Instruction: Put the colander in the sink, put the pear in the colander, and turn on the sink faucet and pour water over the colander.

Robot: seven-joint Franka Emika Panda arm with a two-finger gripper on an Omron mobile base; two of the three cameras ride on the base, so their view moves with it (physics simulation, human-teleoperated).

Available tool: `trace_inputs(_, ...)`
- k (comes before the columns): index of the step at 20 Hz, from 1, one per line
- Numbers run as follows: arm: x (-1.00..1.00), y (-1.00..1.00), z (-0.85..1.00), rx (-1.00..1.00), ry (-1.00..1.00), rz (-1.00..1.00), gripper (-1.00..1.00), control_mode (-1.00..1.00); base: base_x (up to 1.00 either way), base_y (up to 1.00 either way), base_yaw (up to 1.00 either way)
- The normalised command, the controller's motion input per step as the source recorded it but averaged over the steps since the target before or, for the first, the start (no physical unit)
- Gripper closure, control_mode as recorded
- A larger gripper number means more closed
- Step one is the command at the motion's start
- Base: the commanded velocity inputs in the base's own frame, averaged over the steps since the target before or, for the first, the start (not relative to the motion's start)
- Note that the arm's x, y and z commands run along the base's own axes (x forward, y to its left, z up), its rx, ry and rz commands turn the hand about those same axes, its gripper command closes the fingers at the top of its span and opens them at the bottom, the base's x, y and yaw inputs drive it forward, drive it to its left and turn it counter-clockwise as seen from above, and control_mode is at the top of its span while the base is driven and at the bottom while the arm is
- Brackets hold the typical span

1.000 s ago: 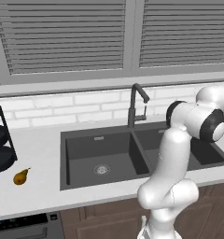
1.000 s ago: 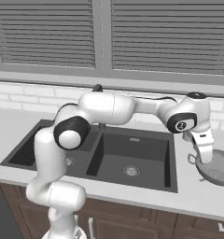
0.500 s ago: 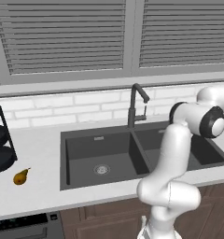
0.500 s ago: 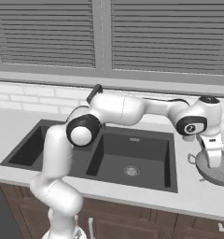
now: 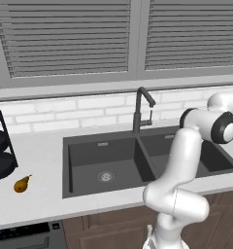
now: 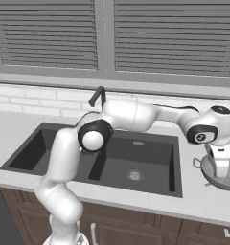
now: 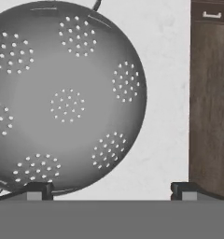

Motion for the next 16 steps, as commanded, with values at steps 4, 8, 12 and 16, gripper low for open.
trace_inputs(4,0.25,0.00,-0.39,0.03,-0.05,-0.02,-1.00,-1.00,0.00,0.00,0.00)
trace_inputs(8,0.28,-0.11,-0.21,0.08,-0.04,-0.03,-1.00,-1.00,0.00,0.00,0.00)
trace_inputs(12,0.17,-0.17,-0.05,0.10,-0.01,-0.08,-1.00,-1.00,0.00,0.00,0.00)
trace_inputs(16,0.00,-0.03,0.00,0.02,0.00,-0.07,-1.00,-1.00,0.00,0.00,0.00)
